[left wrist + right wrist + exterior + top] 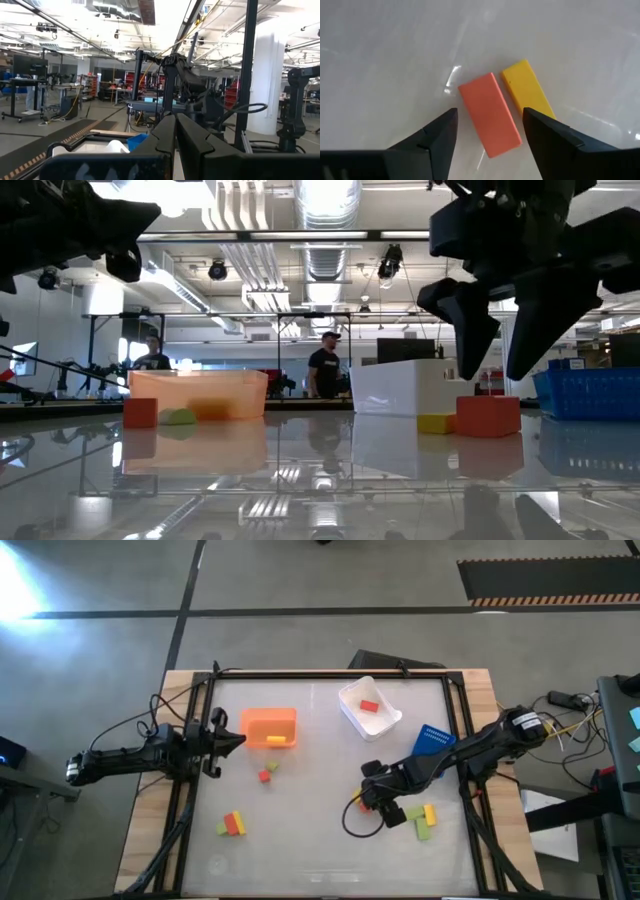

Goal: Sort & place blocks by color
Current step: Put the orange block into the white bin

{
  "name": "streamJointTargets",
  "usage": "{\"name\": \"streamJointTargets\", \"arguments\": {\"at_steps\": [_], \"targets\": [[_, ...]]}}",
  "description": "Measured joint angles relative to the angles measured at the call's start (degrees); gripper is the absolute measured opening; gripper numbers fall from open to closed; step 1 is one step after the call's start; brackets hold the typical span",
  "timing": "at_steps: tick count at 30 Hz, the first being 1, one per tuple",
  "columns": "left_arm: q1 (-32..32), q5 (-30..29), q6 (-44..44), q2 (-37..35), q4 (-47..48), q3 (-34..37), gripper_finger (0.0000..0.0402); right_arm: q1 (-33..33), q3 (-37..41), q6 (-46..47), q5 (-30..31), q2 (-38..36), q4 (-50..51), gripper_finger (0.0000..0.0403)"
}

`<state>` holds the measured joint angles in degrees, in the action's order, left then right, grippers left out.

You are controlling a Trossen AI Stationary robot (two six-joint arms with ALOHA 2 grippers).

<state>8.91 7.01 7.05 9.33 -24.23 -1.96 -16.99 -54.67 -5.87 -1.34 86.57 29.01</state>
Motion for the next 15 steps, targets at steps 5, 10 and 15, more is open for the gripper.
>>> {"name": "streamJointTargets", "arguments": {"at_steps": [5,10,15], "targets": [[0.0,0.0,0.0,0.0,-0.4,0.0,0.0000,0.0,2.7,-0.2,0.0,1.3,-3.2,0.0206],[0.0,0.0,0.0,0.1,-0.9,0.0,0.0000,0.0,3.6,-0.9,-0.2,4.0,-4.8,0.0183],[0.0,-0.3,0.0,0.4,-1.4,0.0,0.0000,0.0,3.6,-1.3,-0.7,5.1,-5.0,0.0118]]}}
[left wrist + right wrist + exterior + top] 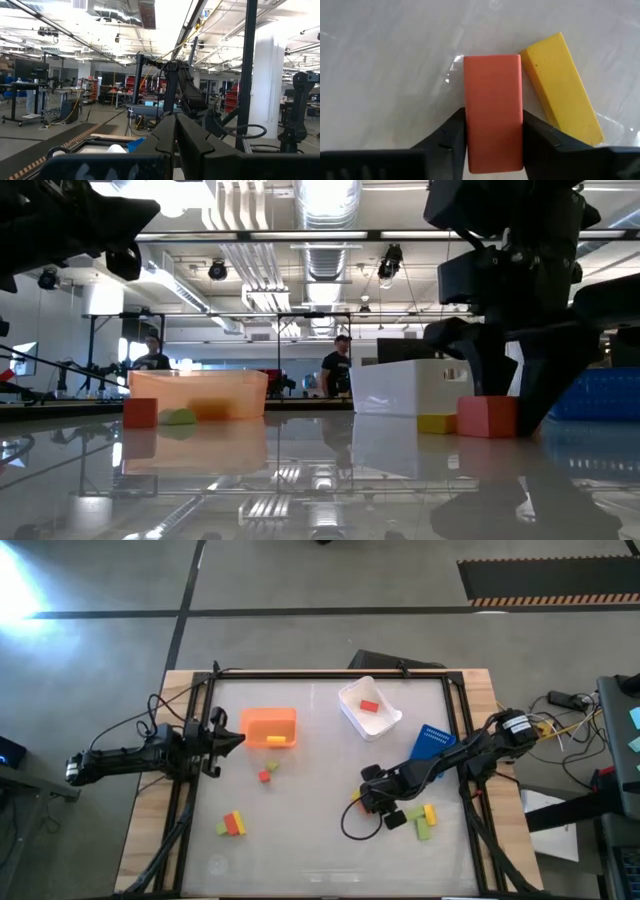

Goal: Sort & place blocks by color
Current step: Put the orange block into the white bin

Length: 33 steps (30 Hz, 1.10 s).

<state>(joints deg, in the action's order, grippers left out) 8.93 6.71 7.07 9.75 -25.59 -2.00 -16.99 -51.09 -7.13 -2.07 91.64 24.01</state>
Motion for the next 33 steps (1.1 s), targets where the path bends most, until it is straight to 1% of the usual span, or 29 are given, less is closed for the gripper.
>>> {"name": "streamJointTargets", "arguments": {"at_steps": [4,10,13,15,19,21,24,27,28,30,33], "targets": [[0.0,-0.3,0.1,0.0,-0.1,0.0,0.0000,0.0,0.1,-0.2,-0.1,-1.0,0.2,0.0118],[0.0,-1.4,0.2,1.0,-3.8,0.0,0.0000,1.1,0.2,-0.7,1.2,-6.9,0.8,0.0118],[0.0,-3.2,0.3,2.3,-6.6,-0.2,0.0000,2.8,0.4,-1.9,3.9,-10.3,-0.8,0.0118],[0.0,-4.4,0.1,3.7,-9.2,-0.3,0.0000,4.6,0.9,-3.3,5.4,-12.8,-4.6,0.0118],[0.0,-7.0,-0.8,8.2,-13.7,-1.1,0.0000,10.1,3.4,-6.9,5.6,-17.3,-15.5,0.0118],[0.0,-8.0,-2.1,10.7,-14.5,-2.1,0.0000,13.4,4.5,-8.3,5.7,-19.5,-20.6,0.0118],[0.0,-11.5,-4.8,14.5,-14.5,-4.0,0.0000,18.6,6.3,-9.9,5.7,-22.1,-28.4,0.0118],[0.0,-16.2,-8.8,18.4,-14.5,-6.5,0.0000,23.7,7.8,-10.8,5.5,-23.0,-36.3,0.0118],[0.1,-16.9,-10.2,19.8,-14.5,-7.4,0.0000,25.3,8.3,-10.9,4.9,-23.0,-39.2,0.0118],[0.1,-17.6,-13.2,23.1,-14.5,-9.2,0.0000,28.1,9.3,-10.9,3.6,-22.8,-44.6,0.0118],[0.1,-17.6,-15.0,27.3,-14.5,-11.8,0.0000,31.1,10.3,-10.4,3.1,-22.6,-50.3,0.0118]]}}
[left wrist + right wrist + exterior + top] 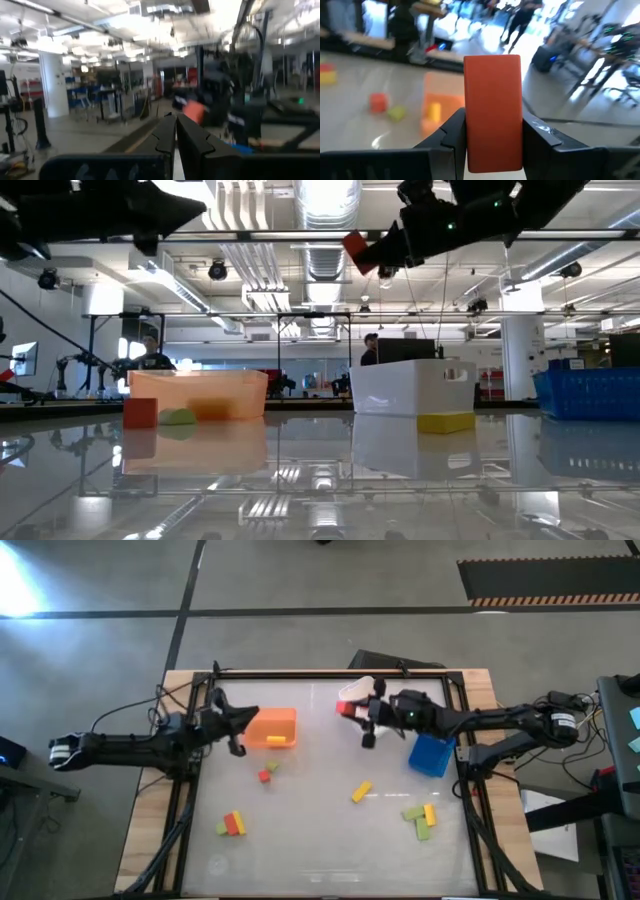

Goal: Sort & place blocks by color
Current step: Put the orange block into the white bin

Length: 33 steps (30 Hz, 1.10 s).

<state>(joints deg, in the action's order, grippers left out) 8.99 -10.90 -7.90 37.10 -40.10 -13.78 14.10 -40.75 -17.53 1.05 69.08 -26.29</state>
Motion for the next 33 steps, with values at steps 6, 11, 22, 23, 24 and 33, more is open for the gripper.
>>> {"name": "streamJointTargets", "arguments": {"at_steps": [6,11,22,23,24,33], "targets": [[-0.1,0.1,0.0,6.0,-0.5,-4.6,0.0000,2.3,-1.0,3.2,4.0,0.0,-2.2,0.0118],[-0.1,0.1,0.0,8.1,0.5,-5.4,0.0000,6.3,-11.2,10.4,6.7,0.9,25.6,0.0118],[0.0,-8.0,-5.1,6.8,0.0,-5.6,0.0000,14.5,-27.7,23.6,6.6,17.6,66.8,0.0118],[0.0,-8.1,-6.0,6.5,0.1,-5.6,0.0000,15.0,-28.0,24.0,6.5,19.0,67.2,0.0118],[0.0,-8.2,-6.6,6.2,0.1,-5.6,0.0000,15.4,-28.4,24.4,6.5,20.3,67.6,0.0118],[0.0,-9.4,-9.5,4.4,0.1,-5.6,0.0000,17.3,-30.9,29.4,6.5,26.3,67.6,0.0118]]}}
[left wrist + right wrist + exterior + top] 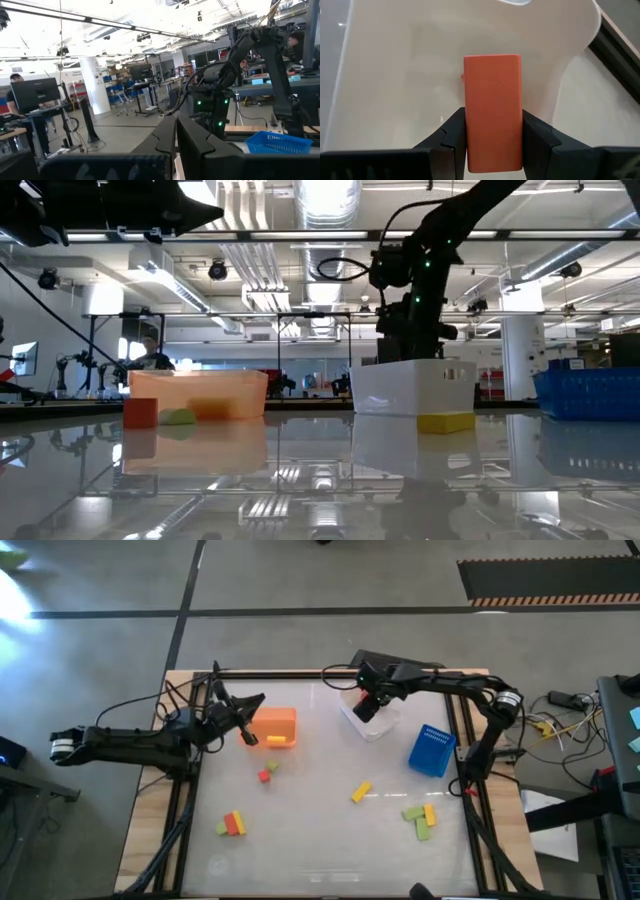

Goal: Sort & place blocks by color
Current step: Put the orange block into the white bin, then put the green block into the blue bin

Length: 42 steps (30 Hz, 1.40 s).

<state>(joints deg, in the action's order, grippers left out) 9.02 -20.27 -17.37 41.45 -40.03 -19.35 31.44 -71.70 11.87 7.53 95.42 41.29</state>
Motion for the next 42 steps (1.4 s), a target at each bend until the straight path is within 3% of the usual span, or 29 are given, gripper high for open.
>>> {"name": "streamJointTargets", "arguments": {"at_steps": [10,16,19,28,37,42], "targets": [[0.0,-0.2,-0.1,0.7,0.4,0.1,0.0000,0.1,-0.3,3.2,3.2,3.5,-0.4,0.0119],[0.0,-0.2,-0.1,2.0,0.2,0.2,0.0000,0.1,-0.3,4.7,3.2,3.6,-1.4,0.0198],[0.0,-0.2,0.1,3.0,0.3,0.2,0.0000,0.1,-0.3,5.1,3.9,3.2,-1.3,0.0208],[0.0,-0.1,4.8,6.4,0.3,0.2,0.0000,-2.8,-2.4,4.8,4.6,-2.3,2.9,0.0166],[0.0,2.5,16.4,12.8,0.5,0.2,0.0000,-12.7,-2.1,-0.9,7.3,-10.9,3.0,0.0118],[0.0,6.9,21.1,15.0,3.3,-0.1,0.0000,-18.2,-1.7,-5.6,7.5,-14.3,2.9,0.0096]]}}
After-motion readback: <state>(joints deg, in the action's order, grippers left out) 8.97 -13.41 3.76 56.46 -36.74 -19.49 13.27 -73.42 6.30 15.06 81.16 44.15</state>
